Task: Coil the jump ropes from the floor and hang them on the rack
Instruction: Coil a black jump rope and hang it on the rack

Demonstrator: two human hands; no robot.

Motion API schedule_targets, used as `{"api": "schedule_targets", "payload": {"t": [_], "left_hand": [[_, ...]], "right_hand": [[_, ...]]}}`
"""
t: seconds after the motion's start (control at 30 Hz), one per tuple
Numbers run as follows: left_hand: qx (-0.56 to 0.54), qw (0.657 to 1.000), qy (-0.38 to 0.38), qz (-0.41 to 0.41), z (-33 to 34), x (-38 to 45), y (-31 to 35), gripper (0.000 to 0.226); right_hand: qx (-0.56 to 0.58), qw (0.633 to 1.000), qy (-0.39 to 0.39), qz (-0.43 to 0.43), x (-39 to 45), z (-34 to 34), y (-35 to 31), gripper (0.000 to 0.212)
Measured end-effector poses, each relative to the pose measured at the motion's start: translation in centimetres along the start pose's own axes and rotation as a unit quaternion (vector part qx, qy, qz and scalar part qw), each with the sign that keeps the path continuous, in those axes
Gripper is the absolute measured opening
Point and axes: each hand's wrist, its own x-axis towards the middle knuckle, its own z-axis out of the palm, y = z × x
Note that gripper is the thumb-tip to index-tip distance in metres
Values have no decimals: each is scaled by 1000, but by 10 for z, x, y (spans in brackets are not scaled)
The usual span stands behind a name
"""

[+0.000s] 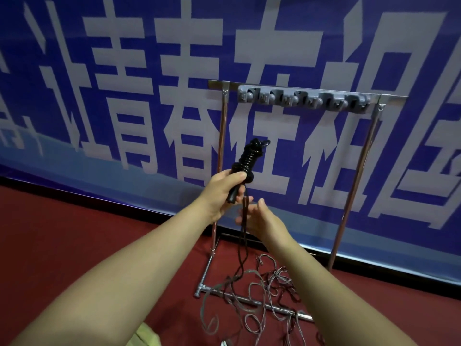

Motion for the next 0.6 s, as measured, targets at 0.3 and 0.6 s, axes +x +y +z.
{"api": "schedule_targets", "payload": {"t": [0.3, 0.6], "left_hand": [[144, 988, 8, -51, -27, -6, 11, 8], [535, 844, 7, -15, -28, -15, -2, 36]], "right_hand": [[100, 994, -12, 53, -1, -17, -33, 55], [-38, 996, 26, 81, -14, -6, -43, 38]]}}
